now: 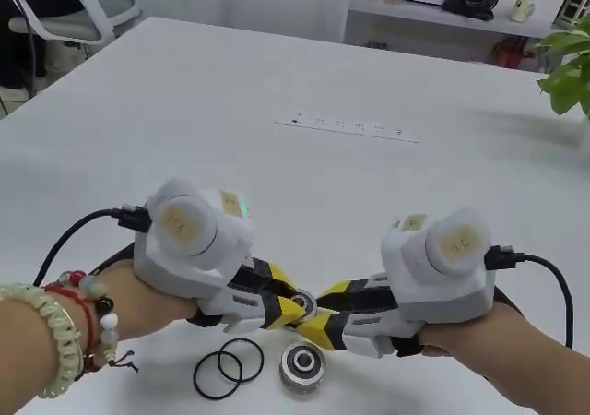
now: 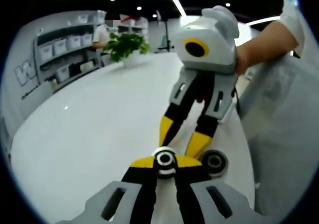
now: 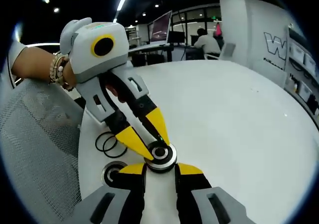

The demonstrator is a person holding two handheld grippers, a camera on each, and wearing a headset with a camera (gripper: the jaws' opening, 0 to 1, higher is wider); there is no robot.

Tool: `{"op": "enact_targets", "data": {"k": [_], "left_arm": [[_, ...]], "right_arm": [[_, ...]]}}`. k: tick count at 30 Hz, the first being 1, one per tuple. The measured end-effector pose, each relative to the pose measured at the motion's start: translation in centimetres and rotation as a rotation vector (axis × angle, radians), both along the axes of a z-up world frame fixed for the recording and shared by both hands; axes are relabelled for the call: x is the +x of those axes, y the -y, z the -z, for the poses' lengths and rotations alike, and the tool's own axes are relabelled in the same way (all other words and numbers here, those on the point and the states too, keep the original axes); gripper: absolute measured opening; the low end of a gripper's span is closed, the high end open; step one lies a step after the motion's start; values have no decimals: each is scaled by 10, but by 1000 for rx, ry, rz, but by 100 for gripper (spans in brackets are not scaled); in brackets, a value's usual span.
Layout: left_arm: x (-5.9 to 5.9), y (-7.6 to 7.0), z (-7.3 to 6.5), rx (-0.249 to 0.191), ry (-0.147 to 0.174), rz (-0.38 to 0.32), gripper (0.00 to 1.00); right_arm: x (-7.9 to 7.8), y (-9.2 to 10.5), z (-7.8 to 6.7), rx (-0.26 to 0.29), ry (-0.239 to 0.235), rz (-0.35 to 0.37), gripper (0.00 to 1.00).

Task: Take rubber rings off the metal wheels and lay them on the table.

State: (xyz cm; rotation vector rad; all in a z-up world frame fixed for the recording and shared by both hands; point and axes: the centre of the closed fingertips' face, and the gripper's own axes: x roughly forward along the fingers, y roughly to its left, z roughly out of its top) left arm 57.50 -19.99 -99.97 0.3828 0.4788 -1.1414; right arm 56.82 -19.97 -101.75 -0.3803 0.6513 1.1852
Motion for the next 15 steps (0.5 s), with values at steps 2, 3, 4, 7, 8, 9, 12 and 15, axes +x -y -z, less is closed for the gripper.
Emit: {"op": "enact_targets", "data": {"k": [2, 3, 4, 7, 8, 9, 12, 15], "left_arm": [[0, 0, 0, 0, 0, 0, 14], [0, 0, 0, -1, 0, 1, 14], [0, 0, 0, -2, -1, 0, 14], [0, 0, 0, -9, -6, -4, 14], [0, 0, 0, -9, -6, -4, 14], [0, 0, 0, -10, -7, -5, 14], [0, 0, 0, -12, -11, -8, 14], [0, 1, 0, -15, -14, -11, 14]], "right_arm": [[0, 1, 0, -13, 14, -8, 19], [-1, 1, 0, -15, 17, -13, 19], [-1, 1, 0, -18, 19, -16, 19], [-1, 2, 0, -30, 31, -28, 18], [-1, 2, 1, -33, 32, -30, 17], [-1, 3, 1, -37, 35, -32, 16], [-2, 5, 5, -70, 50, -58, 12], [-2, 7, 4, -68, 49, -57, 7]]}}
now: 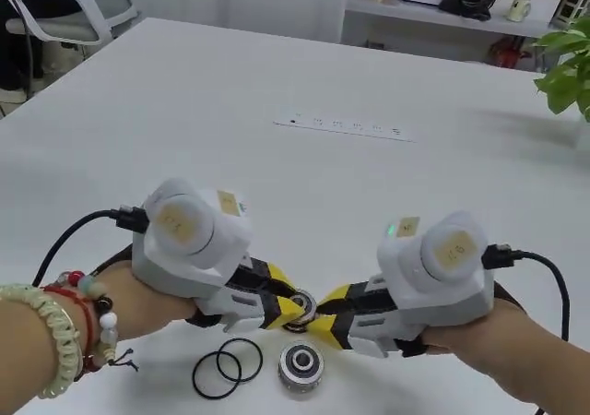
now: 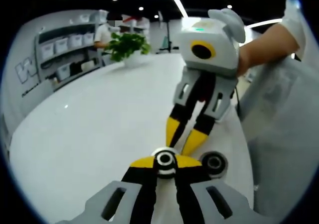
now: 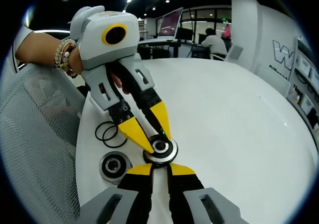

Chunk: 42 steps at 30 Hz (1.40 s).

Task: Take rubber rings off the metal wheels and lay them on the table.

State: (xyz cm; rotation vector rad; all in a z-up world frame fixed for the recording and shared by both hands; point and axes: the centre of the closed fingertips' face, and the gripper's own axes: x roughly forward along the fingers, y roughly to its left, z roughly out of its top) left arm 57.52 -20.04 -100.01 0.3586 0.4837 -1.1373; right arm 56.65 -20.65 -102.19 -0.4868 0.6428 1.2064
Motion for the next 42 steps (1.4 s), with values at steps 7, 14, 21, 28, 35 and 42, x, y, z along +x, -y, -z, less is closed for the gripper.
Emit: {"op": "enact_targets", "data": {"k": [7, 14, 21, 28, 35, 42], "left_arm": [[0, 0, 0, -5, -8, -7, 14], [0, 1, 0, -2, -5, -9, 14], [0, 1, 0, 0, -1, -2, 14], [-2, 2, 0, 1, 9, 18, 14], [-1, 2, 0, -7, 8, 20, 14], [-1, 2, 0, -12, 8, 20, 14]], "right_arm": [[2, 2, 1, -24, 29, -15, 1], [5, 4, 0, -27, 12, 20, 0], [6, 7, -1, -23, 2, 38, 0], [5, 9, -1, -5, -19, 41, 4], [4, -1, -3, 45, -35, 42, 20], [3, -6, -3, 54, -14, 17, 22]]}}
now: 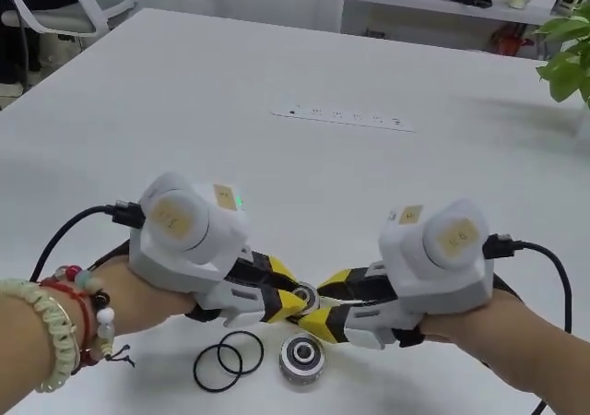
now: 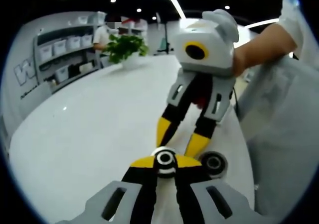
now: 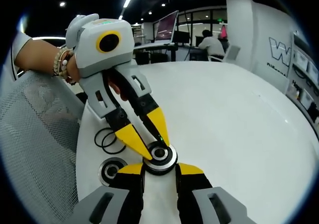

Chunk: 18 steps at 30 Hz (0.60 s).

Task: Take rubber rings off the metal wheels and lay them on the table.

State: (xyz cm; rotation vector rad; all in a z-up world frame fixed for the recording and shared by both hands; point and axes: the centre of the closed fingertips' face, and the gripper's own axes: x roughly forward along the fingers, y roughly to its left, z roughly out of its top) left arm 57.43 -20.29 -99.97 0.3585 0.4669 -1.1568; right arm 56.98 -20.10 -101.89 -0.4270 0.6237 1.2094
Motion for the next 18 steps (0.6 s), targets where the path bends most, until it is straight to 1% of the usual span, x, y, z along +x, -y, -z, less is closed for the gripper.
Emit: {"op": "enact_targets", "data": {"k": [8, 11, 13, 15, 17, 18], "left_arm": [[0, 0, 0, 1, 1, 0, 14], [1, 0, 0, 3, 2, -2, 14], [1, 0, 0, 3, 2, -5, 14], [1, -1, 0, 3, 1, -7, 14], [1, 0, 0, 4, 2, -7, 14], [1, 0, 0, 4, 2, -7, 14]], "right_arm": [[-1, 4, 0, -17, 4, -19, 17], [-2, 7, 1, -20, -12, -13, 13], [-2, 9, 1, -23, -10, -15, 9], [-3, 9, 0, -26, -8, -17, 7], [-3, 10, 1, -31, -19, -7, 8], [-3, 9, 1, -29, -43, 10, 7]]}}
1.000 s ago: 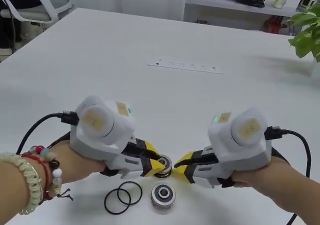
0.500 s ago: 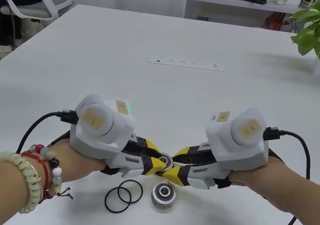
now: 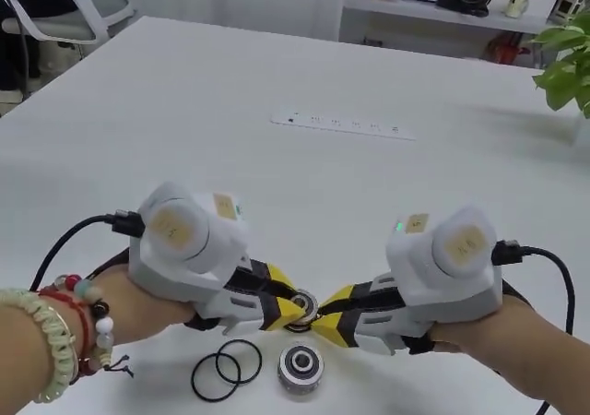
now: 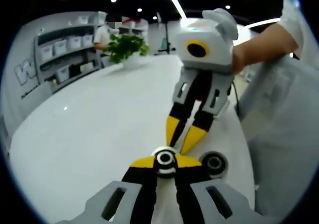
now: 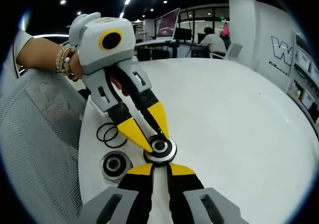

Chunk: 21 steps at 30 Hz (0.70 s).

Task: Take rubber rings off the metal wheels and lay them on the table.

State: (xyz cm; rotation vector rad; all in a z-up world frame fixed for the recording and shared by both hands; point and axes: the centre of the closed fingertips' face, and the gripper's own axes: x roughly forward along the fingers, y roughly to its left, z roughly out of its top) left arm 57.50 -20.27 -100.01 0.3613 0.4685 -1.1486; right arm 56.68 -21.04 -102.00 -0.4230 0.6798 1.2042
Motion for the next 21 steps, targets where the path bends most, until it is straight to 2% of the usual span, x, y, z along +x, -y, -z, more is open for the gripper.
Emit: {"op": "enact_targets", "data": {"k": [2, 6, 11, 15, 17, 21], "left_arm": [[0, 0, 0, 0, 0, 0, 14], [0, 0, 0, -1, -1, 0, 14], [0, 0, 0, -2, -1, 0, 14], [-1, 0, 0, -1, 0, 1, 14], [-1, 0, 0, -2, 0, 1, 14], [0, 0, 0, -1, 0, 2, 14]], "right_arm": [[0, 1, 0, -2, -1, 1, 10], [1, -1, -2, 26, -21, 35, 23], [2, -7, -2, 48, -13, 38, 28], [1, -9, -3, 46, 6, 12, 21], [1, -6, -3, 50, -23, 31, 19], [-1, -1, -3, 43, -27, 20, 11]]}}
